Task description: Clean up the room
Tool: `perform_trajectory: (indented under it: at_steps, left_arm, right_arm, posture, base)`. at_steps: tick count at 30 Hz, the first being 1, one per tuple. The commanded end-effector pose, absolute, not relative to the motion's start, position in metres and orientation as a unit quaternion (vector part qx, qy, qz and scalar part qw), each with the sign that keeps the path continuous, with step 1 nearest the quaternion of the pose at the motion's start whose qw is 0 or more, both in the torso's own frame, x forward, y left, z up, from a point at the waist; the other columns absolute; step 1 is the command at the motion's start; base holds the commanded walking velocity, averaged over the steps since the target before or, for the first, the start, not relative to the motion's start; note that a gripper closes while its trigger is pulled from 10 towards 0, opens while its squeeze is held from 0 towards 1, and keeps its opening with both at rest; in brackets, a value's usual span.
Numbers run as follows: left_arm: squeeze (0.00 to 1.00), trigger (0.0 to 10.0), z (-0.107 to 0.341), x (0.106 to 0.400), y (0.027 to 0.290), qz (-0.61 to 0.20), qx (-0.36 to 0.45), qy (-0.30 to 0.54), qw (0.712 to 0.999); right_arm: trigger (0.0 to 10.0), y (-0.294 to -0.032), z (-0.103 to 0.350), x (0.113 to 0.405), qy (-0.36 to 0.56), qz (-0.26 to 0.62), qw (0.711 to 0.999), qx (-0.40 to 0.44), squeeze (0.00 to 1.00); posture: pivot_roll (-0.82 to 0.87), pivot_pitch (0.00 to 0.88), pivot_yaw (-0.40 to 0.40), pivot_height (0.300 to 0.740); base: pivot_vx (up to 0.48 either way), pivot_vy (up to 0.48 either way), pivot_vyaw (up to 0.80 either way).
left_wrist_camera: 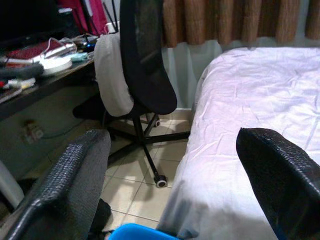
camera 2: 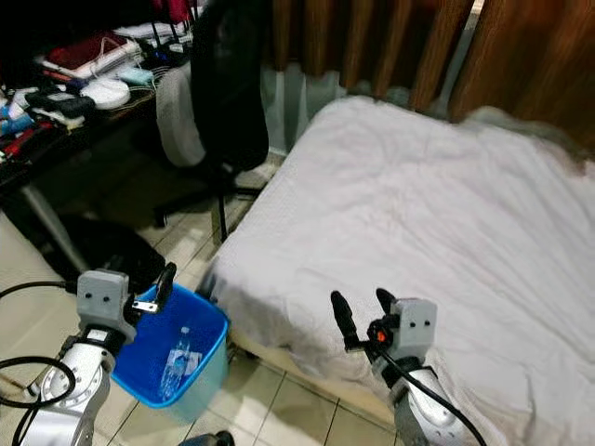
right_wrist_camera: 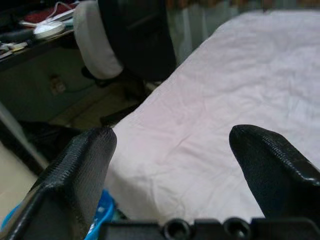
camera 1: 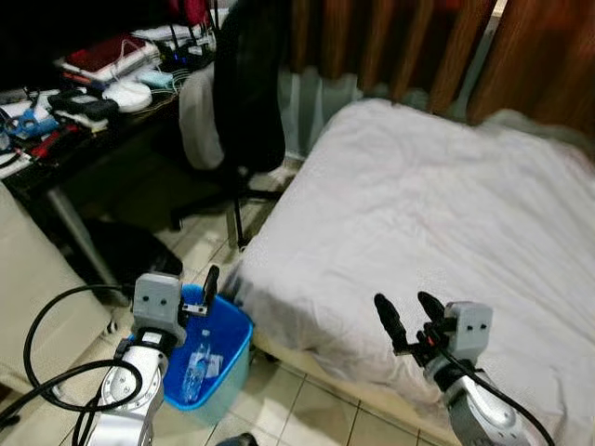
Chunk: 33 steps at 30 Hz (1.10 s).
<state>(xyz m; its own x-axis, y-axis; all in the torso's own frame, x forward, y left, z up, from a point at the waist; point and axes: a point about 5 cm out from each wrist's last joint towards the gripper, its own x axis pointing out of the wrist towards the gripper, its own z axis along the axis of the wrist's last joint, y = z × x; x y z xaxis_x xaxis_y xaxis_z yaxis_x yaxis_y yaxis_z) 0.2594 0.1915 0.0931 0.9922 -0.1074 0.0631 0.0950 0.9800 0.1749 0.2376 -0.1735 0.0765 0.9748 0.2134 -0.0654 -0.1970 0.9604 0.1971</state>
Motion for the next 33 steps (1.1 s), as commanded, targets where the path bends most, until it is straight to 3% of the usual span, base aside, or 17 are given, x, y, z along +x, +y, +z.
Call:
perform_trajectory:
  at_steps: [1, 8, 12, 16, 20, 23, 27, 33]
  left_arm:
    - [0.0, 10.0, 0.086, 0.26, 0.184, -0.062, 0.07, -0.017, 0.995]
    - [0.0, 10.0, 0.062, 0.267, 0.168, -0.078, 0.024, 0.049, 0.995]
    - [0.0, 10.0, 0.058, 0.268, 0.171, -0.075, 0.013, 0.058, 0.995]
    - [0.0, 10.0, 0.048, 0.26, 0.171, -0.104, 0.033, 0.069, 0.992]
    - [0.0, 10.0, 0.063, 0.229, 0.175, -0.117, 0.019, 0.044, 0.992]
    - [0.0, 10.0, 0.057, 0.245, 0.171, -0.101, 0.007, 0.05, 0.994]
    - [0.0, 10.0, 0.049, 0.244, 0.173, -0.102, 0.006, 0.078, 0.992]
    - [0.0, 10.0, 0.049, 0.256, 0.171, -0.116, 0.032, 0.078, 0.99]
  right_arm:
    - [10.0, -0.176, 0.072, 0.24, 0.047, 0.093, 0.991, 0.088, 0.0]
    - [10.0, -0.158, 0.072, 0.266, 0.04, 0.121, 0.991, 0.047, 0.0]
    - [10.0, -0.165, 0.072, 0.268, 0.038, 0.101, 0.993, 0.054, 0.0]
    - [10.0, -0.183, 0.063, 0.252, 0.044, 0.062, 0.996, 0.055, 0.0]
    - [10.0, -0.205, 0.057, 0.201, 0.069, 0.028, 0.996, 0.053, 0.0]
    - [10.0, -0.2, 0.051, 0.208, 0.076, 0.04, 0.995, 0.047, 0.0]
    - [10.0, -0.199, 0.048, 0.207, 0.084, 0.035, 0.994, 0.057, 0.0]
    - [10.0, -0.199, 0.045, 0.209, 0.084, 0.03, 0.994, 0.058, 0.0]
  posture:
    - [0.04, 0.0, -0.029, 0.74]
    - [-0.01, 0.0, -0.016, 0.74]
    - [-0.02, 0.0, -0.012, 0.74]
    - [-0.03, 0.0, -0.011, 0.74]
    - [-0.03, 0.0, -0.029, 0.74]
    - [-0.04, 0.0, -0.027, 0.74]
    - [-0.06, 0.0, -0.02, 0.74]
    - [-0.08, 0.0, -0.003, 0.74]
  base:
    - [0.0, 0.0, 0.0]
    - [0.0, 0.0, -0.66]
    - [0.0, -0.422, -0.61]
    - [0.263, -0.34, -0.62]
    - [0.0, 0.0, -0.66]
    - [0.0, -0.11, -0.68]
    - [0.0, -0.48, -0.68]
    - [0.0, 0.0, -0.68]
